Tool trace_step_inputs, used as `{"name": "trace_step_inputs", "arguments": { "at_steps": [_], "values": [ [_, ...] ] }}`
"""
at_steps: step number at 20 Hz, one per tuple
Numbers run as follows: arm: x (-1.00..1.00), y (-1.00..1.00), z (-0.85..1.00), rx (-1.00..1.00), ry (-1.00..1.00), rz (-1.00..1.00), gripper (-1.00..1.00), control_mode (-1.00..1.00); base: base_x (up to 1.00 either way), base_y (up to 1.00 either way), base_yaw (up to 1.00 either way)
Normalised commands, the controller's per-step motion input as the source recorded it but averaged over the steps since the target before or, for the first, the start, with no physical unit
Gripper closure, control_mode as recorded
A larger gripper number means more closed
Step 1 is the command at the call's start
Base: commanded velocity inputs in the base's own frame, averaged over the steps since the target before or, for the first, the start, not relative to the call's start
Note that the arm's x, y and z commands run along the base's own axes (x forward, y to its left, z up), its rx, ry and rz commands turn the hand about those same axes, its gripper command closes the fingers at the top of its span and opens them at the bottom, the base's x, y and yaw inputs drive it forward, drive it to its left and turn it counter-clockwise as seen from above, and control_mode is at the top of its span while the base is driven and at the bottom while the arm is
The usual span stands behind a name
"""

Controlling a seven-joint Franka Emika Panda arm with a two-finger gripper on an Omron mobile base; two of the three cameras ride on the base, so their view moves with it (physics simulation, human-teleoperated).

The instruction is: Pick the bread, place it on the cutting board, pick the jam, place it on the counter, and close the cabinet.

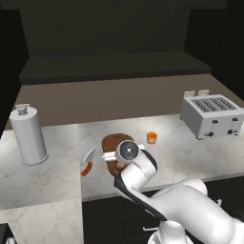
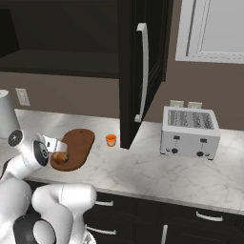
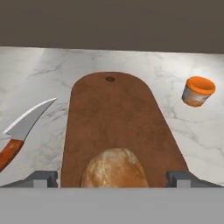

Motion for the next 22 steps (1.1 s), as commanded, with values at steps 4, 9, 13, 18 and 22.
{"name": "trace_step_inputs", "arguments": {
  "at_steps": [4,9,13,18,22],
  "values": [
    [-0.22,0.0,0.28,0.0,-0.23,0.0,-1.0,-1.0,0.0,0.0,0.0],
    [-0.14,0.0,0.2,0.0,-0.18,0.0,-1.0,-1.0,0.0,0.0,0.0],
    [-0.16,0.0,0.19,0.0,-0.13,0.0,-1.0,-1.0,0.0,0.0,0.0],
    [-0.13,0.0,0.25,0.0,-0.09,0.0,-1.0,-1.0,0.0,0.0,0.0],
    [-0.11,0.0,0.23,0.0,-0.08,0.0,-1.0,-1.0,0.0,0.0,0.0]
  ]
}}
